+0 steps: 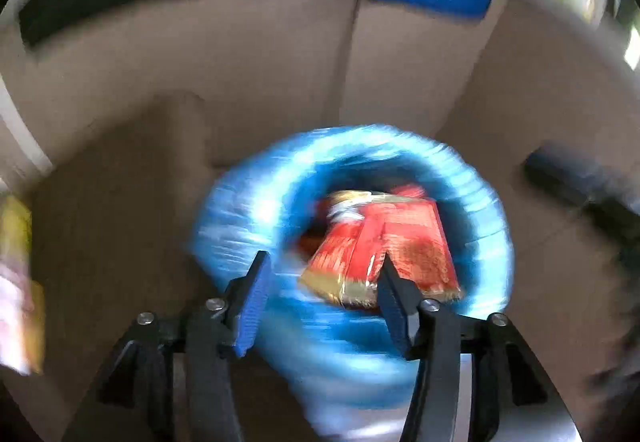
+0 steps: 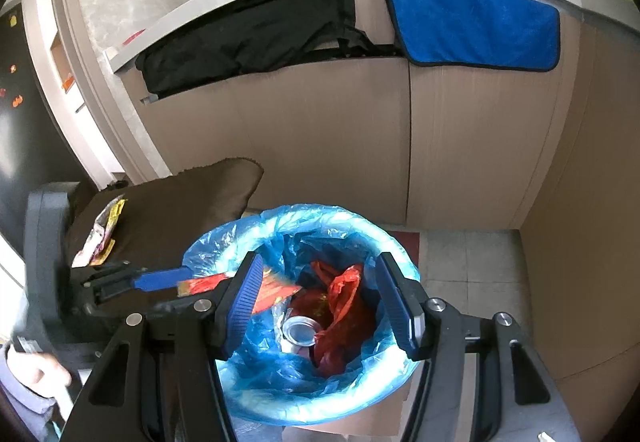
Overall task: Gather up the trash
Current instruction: 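Open the left tool to drop the snack bag into the bin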
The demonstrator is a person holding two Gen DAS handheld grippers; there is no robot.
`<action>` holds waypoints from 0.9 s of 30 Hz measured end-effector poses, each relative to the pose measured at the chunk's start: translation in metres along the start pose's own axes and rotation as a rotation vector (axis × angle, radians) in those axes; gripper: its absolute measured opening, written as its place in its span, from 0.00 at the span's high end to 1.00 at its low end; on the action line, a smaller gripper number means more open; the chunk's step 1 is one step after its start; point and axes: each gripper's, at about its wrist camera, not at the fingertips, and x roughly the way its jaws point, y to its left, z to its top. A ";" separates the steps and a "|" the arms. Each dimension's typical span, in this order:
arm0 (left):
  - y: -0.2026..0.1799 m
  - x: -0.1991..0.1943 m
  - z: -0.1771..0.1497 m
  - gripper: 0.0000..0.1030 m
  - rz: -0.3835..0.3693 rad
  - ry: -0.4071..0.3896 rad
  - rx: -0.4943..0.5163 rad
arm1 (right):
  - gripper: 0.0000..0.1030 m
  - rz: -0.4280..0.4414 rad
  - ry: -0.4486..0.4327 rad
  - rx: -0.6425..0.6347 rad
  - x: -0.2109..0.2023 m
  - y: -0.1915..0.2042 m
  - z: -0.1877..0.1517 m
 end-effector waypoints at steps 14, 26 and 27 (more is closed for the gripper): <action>0.003 -0.045 0.001 0.45 -0.003 -0.229 0.013 | 0.46 0.053 0.009 -0.007 -0.003 0.007 0.000; 0.014 -0.050 -0.004 0.45 -0.174 -0.249 0.002 | 0.46 0.104 0.104 -0.051 0.014 0.015 -0.010; 0.017 -0.050 -0.002 0.45 -0.175 -0.247 -0.012 | 0.46 0.100 0.116 -0.040 0.018 0.011 -0.010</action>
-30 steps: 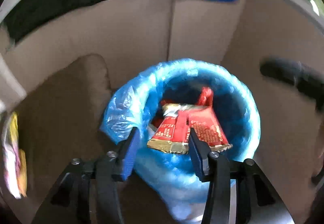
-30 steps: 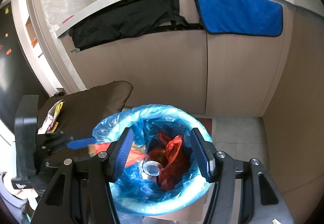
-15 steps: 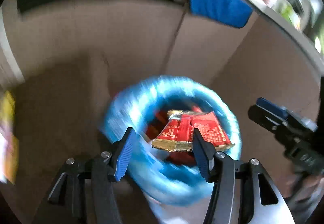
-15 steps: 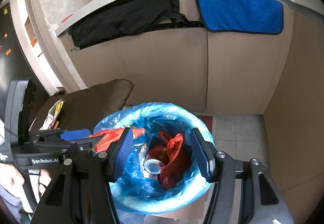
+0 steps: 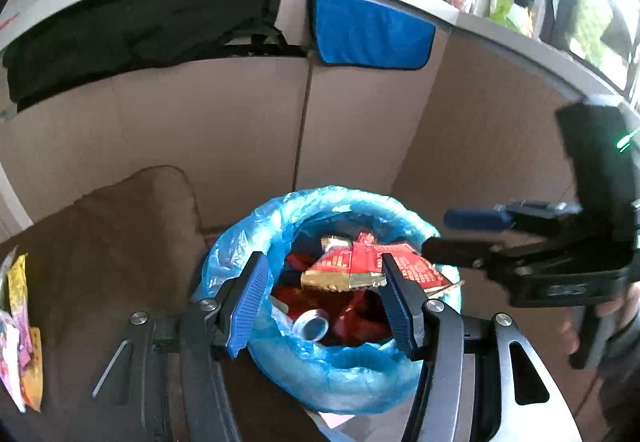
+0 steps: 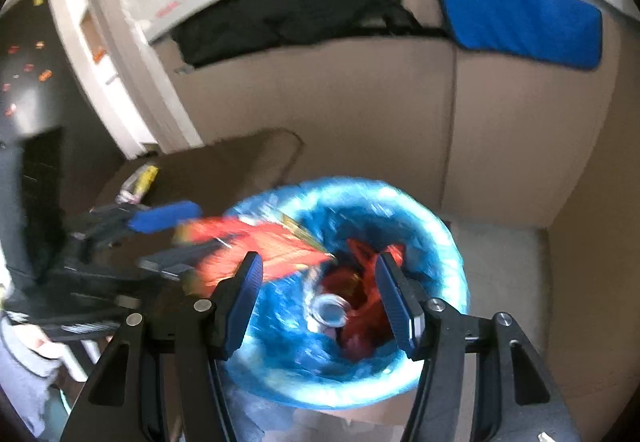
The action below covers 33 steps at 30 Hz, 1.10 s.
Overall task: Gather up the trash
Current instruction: 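Open the left tool to drop the snack bag into the bin, then grasp the yellow snack bag with the right tool while the left tool reaches the pink tissue pack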
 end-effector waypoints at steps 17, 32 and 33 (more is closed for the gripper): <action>0.010 -0.002 0.001 0.45 -0.114 -0.025 -0.081 | 0.48 0.146 0.029 0.003 0.008 -0.001 0.000; 0.039 -0.013 -0.009 0.45 0.108 -0.023 -0.144 | 0.65 -0.030 0.031 -0.015 0.007 -0.004 0.000; 0.046 -0.020 -0.013 0.45 0.134 -0.032 -0.150 | 0.65 -0.036 0.026 -0.018 0.006 0.000 0.002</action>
